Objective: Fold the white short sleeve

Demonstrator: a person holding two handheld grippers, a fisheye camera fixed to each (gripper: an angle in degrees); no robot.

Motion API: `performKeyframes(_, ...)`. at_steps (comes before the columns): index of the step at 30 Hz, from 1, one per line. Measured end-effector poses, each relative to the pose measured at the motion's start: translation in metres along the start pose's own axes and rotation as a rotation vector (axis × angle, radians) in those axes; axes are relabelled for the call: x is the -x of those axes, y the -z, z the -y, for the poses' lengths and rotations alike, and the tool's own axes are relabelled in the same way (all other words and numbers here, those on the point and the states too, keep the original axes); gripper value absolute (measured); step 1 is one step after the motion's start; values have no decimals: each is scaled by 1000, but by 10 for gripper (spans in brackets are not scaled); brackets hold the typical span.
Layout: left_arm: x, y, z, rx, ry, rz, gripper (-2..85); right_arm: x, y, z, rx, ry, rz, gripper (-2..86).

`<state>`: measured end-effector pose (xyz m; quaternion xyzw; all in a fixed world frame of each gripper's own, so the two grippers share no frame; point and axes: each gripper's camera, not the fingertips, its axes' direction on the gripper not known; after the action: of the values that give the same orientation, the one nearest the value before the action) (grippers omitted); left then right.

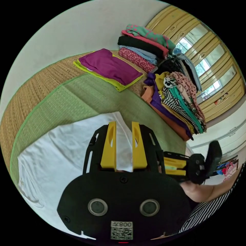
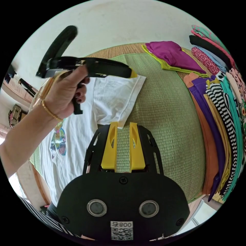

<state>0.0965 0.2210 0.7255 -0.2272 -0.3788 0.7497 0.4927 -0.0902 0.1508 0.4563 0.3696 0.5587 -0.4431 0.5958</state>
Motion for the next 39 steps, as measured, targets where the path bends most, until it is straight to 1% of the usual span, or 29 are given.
performKeyframes(2, -3, -21, 13, 63, -26, 45, 85, 3, -1, -2, -5, 6, -12, 78)
performKeyframes(3, -4, -31, 18, 88, -38, 102, 73, 3, -1, -3, -7, 7, -12, 77)
performKeyframes(6, -8, -37, 22, 78, -83, 215, 45, 4, -1, -5, -12, 7, -18, 68)
performKeyframes(8, -3, -39, 23, 78, -73, 214, 32, 4, -2, -6, -23, 5, -18, 42)
performKeyframes(11, 14, -31, 22, 24, -19, 141, 22, 3, -4, -6, -26, 14, 36, 21)
performKeyframes(13, 25, -19, 18, -32, 18, 80, 19, 4, -2, -5, -41, 22, 32, 16)
performKeyframes(16, 52, 13, 2, -161, 97, -33, 16, 7, 14, -3, -110, 54, 67, 10)
performKeyframes(18, 81, 42, -19, -266, 180, -129, 15, 13, 25, -1, -150, 94, 90, 9)
performKeyframes(22, 124, 75, -62, -360, 292, -194, 15, 42, 38, 5, -205, 219, 185, 8)
performKeyframes(26, 162, 87, -109, -343, 409, -190, 16, 82, 15, 12, -144, 345, 232, 8)
performKeyframes(30, 191, 80, -140, -283, 516, -182, 20, 100, -19, 18, -53, 390, 240, 8)
performKeyframes(32, 198, 81, -151, -275, 545, -163, 23, 105, -44, 24, 36, 396, 260, 8)
performKeyframes(35, 201, 93, -166, -343, 557, -156, 24, 103, -58, 26, 61, 392, 331, 7)
performKeyframes(39, 186, 113, -171, -416, 508, -69, 22, 103, -67, 29, 80, 405, 407, 5)
